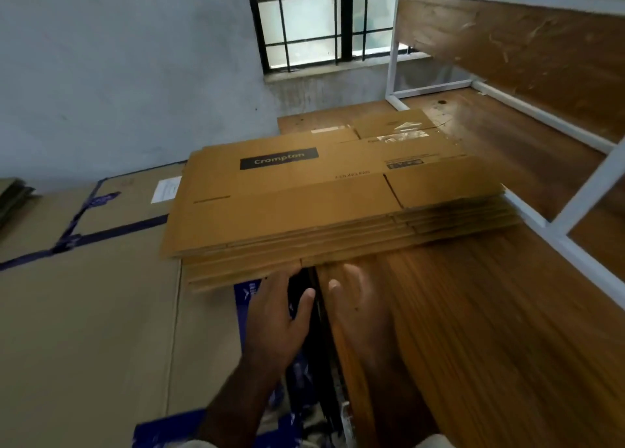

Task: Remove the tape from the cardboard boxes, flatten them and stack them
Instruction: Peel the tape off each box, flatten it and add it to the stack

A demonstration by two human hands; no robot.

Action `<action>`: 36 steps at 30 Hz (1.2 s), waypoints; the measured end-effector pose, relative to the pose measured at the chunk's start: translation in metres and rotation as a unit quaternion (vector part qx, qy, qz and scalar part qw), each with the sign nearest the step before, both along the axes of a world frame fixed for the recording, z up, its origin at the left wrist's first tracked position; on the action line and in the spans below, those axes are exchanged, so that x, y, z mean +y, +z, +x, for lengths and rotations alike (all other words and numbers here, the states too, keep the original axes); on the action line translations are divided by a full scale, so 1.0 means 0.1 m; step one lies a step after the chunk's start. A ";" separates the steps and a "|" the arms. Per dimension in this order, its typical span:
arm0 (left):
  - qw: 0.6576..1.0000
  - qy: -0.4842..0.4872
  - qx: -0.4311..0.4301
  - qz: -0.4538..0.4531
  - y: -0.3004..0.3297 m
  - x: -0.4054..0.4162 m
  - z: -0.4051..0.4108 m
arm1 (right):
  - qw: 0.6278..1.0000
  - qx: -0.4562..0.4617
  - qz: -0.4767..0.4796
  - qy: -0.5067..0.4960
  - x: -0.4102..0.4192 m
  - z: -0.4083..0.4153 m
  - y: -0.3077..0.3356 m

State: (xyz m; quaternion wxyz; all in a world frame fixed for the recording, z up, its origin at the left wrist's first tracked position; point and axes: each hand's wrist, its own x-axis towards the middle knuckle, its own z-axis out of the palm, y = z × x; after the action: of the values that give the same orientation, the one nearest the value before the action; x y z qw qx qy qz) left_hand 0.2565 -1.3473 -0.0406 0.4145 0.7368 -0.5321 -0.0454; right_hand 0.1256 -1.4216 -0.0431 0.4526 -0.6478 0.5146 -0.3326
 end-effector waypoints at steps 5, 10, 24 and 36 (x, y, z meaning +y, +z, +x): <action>0.999 0.014 0.030 -0.034 0.23 0.70 -0.29 | 0.997 0.022 -0.068 0.017 0.75 -0.20 0.21; 0.995 -0.006 0.011 -0.104 0.54 1.48 -0.72 | 0.985 0.024 -0.163 0.042 1.60 -0.55 0.66; 0.986 -0.038 -0.012 -0.163 0.82 4.15 -2.36 | 0.962 0.099 -0.253 -0.029 4.37 -2.60 1.20; 0.981 -0.055 -0.075 -0.170 0.92 5.33 -3.38 | 0.946 0.145 -0.288 -0.014 5.52 -3.66 1.26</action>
State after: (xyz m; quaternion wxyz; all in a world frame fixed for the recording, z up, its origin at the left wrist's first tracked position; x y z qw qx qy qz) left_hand -0.0819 -0.8147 0.0514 0.4897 0.6266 -0.6012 0.0789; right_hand -0.2399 -0.8698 0.0830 0.1621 -0.7848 0.4658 -0.3752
